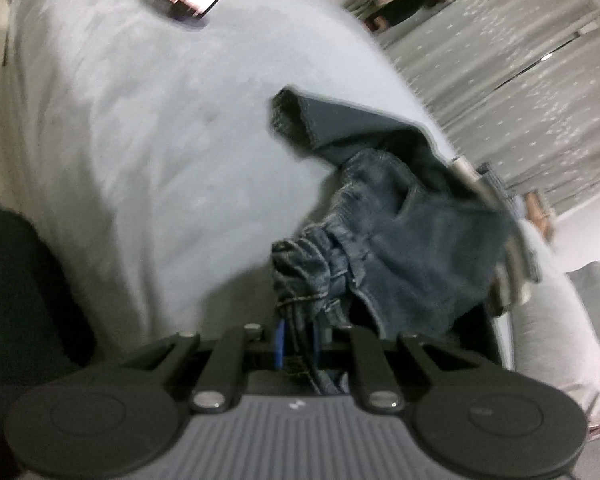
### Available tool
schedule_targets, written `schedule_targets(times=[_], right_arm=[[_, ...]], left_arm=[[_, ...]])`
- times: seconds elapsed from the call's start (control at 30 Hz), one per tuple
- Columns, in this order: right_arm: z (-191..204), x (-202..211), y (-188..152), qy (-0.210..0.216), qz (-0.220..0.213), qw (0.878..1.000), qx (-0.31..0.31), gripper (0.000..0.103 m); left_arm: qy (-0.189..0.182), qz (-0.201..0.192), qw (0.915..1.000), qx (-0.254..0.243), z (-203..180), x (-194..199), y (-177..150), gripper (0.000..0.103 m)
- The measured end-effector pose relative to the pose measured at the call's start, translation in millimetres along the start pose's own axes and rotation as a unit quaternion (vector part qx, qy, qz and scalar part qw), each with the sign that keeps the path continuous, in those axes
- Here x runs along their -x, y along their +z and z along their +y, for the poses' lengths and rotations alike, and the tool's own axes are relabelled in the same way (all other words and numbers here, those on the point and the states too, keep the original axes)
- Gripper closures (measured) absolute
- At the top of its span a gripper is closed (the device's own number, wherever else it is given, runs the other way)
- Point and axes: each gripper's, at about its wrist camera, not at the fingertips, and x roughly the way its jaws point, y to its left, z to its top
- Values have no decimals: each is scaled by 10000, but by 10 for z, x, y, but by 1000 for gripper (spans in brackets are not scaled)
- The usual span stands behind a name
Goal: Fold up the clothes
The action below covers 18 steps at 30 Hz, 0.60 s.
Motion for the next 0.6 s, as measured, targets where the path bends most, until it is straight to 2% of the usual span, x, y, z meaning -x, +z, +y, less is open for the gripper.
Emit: schedule_targets(times=[0.1,0.2,0.3,0.33,0.37,0.4,0.43,0.47,0.6], right_arm=[[-32,-119,-105,-162,169,9997,98,94],[-19,-215,-177,-291,247,9990,240,94],[24,-216,-167,-378,272,9980,423,92],[35,-204,-153,-406,285,9976,489,86],[45,-182,-131,-469,287,9968,573,74],[58,-151,-107,-557,243,9959,677,67],[72,-120,-83,-647,195,9946,781,55],[86,-88,-60,-696,144,9936,874,50],[146,-26,78,-724,16,9912,1109,47]], left_arm=[[55,108,9999,-13,77,-122,-14,90],[27,177,9994,-297,44,-161,32,88],[-166,367,9966,-722,16,-151,110,76],[-317,484,9941,-913,13,-142,151,55],[-451,547,9921,-1035,15,-112,202,37],[-540,509,9913,-1089,32,-56,250,33],[-585,422,9908,-1149,39,-8,301,33],[-604,354,9899,-1233,25,21,364,33],[-625,355,9836,-1652,-87,-36,613,32]])
